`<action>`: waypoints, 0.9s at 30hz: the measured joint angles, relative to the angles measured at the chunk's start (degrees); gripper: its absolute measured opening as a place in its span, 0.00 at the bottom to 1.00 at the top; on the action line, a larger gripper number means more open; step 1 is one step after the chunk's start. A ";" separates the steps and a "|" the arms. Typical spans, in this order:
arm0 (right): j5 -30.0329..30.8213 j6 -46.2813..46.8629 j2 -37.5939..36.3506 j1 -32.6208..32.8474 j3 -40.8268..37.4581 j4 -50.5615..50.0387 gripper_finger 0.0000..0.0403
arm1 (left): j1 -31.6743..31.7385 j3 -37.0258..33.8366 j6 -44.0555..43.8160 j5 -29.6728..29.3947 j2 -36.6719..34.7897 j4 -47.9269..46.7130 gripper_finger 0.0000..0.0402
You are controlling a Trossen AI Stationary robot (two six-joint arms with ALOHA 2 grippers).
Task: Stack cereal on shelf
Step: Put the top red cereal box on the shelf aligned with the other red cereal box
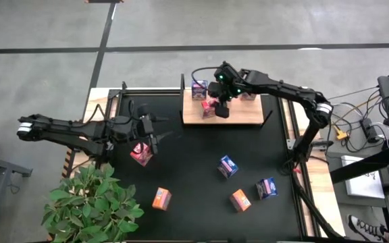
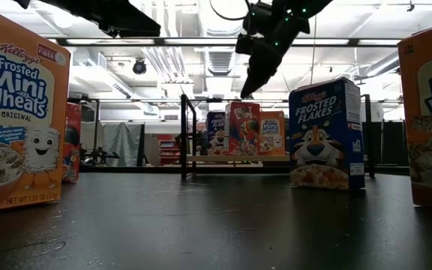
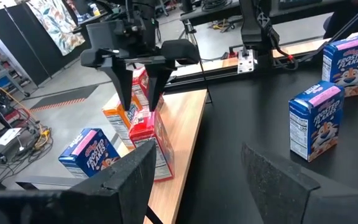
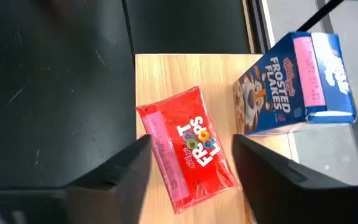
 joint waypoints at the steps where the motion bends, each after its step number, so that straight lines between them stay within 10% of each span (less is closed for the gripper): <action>1: -0.01 -0.53 0.00 0.00 0.00 -0.05 0.59 | 0.00 0.00 0.00 0.00 0.00 -0.01 0.55; 10: 0.33 -3.83 0.36 0.00 -1.29 -0.50 0.73 | 0.00 0.00 0.46 0.02 0.20 0.08 0.55; 27: 0.46 -1.05 2.72 0.02 -1.40 -1.47 0.48 | -0.02 0.00 0.44 0.02 0.20 0.10 0.55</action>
